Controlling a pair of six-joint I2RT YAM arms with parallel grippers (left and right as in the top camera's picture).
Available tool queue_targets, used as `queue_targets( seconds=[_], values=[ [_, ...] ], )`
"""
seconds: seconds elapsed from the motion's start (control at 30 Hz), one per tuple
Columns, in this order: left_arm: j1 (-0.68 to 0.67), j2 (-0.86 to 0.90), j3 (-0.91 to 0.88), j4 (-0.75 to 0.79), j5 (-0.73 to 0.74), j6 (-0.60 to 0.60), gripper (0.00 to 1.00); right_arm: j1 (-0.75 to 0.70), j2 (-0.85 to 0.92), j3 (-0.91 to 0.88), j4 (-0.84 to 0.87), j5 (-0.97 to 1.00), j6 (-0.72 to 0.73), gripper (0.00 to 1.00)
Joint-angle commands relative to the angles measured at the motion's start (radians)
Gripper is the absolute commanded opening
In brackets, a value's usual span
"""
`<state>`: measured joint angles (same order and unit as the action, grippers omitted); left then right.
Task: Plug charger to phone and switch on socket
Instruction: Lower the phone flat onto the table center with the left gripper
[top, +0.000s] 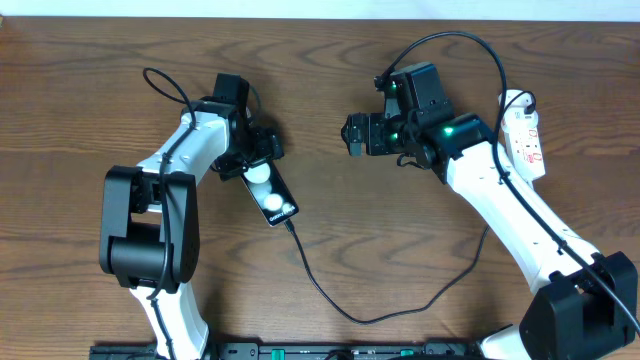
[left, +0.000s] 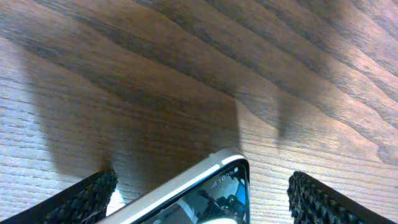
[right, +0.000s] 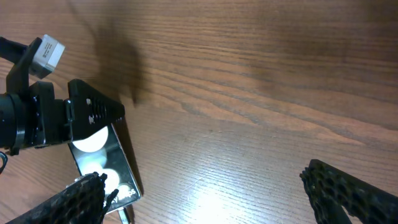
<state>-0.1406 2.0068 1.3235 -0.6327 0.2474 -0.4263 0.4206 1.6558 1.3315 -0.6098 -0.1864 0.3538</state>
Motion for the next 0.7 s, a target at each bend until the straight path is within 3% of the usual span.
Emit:
queue_targets(
  seconds=[0.0,0.67],
  values=[
    [0.011,0.086,-0.061,-0.019,-0.082,-0.006,0.92,0.007,-0.004,0.014,-0.003,0.004,-0.019,0.99],
    [0.011,0.086,-0.061,-0.023,-0.084,-0.024,0.93,0.006,-0.004,0.014,-0.004,0.004,-0.019,0.99]
  ],
)
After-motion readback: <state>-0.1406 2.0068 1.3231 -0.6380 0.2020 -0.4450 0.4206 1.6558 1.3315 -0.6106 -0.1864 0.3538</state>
